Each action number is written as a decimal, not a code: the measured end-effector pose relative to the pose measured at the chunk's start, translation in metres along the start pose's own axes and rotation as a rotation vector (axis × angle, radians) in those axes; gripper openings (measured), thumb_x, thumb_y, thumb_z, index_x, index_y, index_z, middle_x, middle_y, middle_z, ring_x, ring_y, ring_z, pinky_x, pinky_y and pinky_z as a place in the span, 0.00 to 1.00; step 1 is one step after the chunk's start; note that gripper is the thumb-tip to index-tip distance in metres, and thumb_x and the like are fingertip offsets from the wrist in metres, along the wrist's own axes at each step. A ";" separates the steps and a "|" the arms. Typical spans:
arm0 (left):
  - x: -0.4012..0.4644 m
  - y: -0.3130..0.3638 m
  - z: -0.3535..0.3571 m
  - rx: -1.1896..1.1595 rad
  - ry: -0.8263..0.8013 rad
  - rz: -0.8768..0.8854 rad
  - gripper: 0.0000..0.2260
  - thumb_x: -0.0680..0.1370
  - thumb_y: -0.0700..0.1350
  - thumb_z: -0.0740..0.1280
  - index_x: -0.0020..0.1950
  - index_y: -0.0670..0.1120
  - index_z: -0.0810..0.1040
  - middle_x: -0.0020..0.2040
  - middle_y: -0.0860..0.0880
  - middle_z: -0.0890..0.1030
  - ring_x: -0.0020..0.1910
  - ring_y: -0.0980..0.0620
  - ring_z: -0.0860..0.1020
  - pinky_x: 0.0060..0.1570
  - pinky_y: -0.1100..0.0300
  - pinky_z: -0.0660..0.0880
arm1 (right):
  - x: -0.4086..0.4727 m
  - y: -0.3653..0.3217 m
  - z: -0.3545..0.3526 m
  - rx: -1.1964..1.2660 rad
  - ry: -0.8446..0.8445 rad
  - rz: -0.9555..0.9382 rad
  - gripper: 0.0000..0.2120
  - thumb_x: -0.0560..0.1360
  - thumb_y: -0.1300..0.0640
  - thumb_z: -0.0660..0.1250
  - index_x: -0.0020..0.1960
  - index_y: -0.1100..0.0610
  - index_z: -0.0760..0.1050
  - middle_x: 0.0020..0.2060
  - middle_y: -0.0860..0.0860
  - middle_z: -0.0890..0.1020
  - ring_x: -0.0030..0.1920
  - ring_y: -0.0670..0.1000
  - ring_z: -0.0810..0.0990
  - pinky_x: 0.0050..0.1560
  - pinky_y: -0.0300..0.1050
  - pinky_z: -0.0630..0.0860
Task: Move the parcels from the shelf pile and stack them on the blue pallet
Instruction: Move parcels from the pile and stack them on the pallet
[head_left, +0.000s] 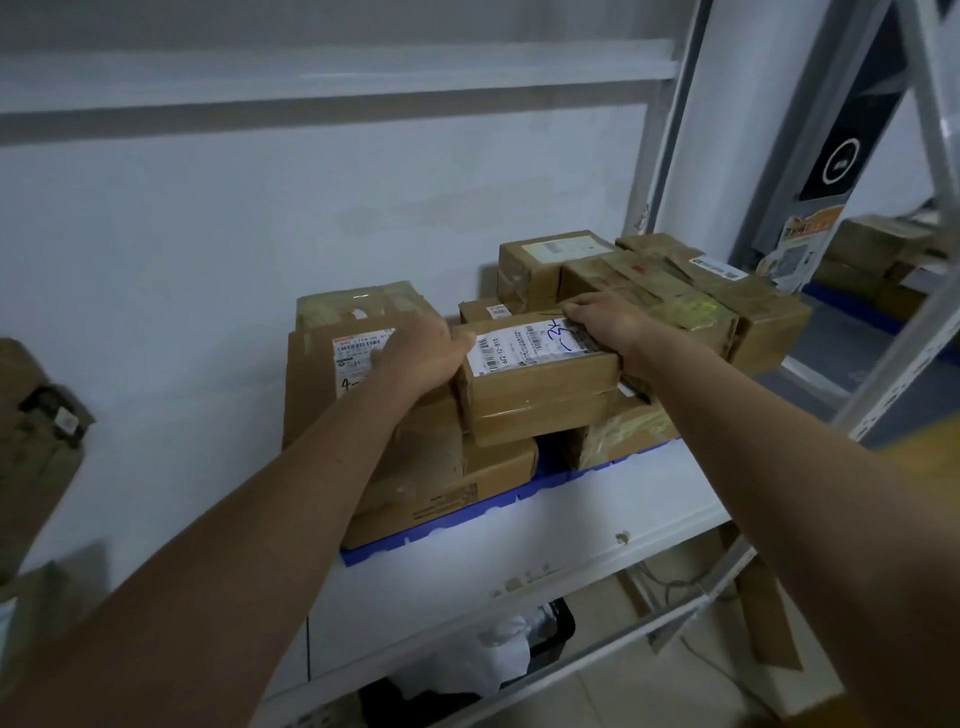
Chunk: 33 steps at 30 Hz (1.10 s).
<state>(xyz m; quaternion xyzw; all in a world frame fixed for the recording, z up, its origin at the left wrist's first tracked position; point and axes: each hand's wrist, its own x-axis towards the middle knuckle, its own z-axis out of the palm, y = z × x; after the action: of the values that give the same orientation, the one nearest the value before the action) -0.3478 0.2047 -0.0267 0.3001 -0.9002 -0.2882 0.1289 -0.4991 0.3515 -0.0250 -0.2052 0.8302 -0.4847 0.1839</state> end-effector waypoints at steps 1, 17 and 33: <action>0.001 0.000 0.002 -0.014 -0.010 0.008 0.17 0.80 0.52 0.61 0.33 0.46 0.69 0.32 0.50 0.71 0.36 0.50 0.71 0.53 0.48 0.70 | 0.003 0.003 0.002 0.029 -0.013 0.009 0.12 0.81 0.58 0.59 0.59 0.61 0.77 0.50 0.54 0.81 0.34 0.46 0.75 0.30 0.33 0.72; 0.009 0.005 0.033 0.104 0.036 0.151 0.16 0.78 0.53 0.64 0.63 0.47 0.74 0.60 0.49 0.75 0.57 0.49 0.74 0.56 0.52 0.73 | 0.038 0.030 0.042 0.007 -0.092 -0.315 0.09 0.79 0.64 0.60 0.54 0.61 0.78 0.49 0.54 0.80 0.51 0.52 0.78 0.55 0.49 0.75; 0.004 0.005 0.055 0.764 -0.093 0.340 0.26 0.72 0.62 0.67 0.64 0.50 0.73 0.65 0.48 0.72 0.66 0.45 0.67 0.69 0.43 0.59 | 0.037 0.050 0.084 -0.318 -0.139 -0.634 0.13 0.81 0.58 0.53 0.62 0.58 0.70 0.56 0.56 0.78 0.54 0.54 0.75 0.49 0.43 0.66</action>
<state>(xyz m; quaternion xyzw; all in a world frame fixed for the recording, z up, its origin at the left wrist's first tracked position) -0.3754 0.2301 -0.0678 0.1602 -0.9839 0.0787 0.0132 -0.4964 0.2938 -0.1116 -0.5109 0.7758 -0.3673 0.0464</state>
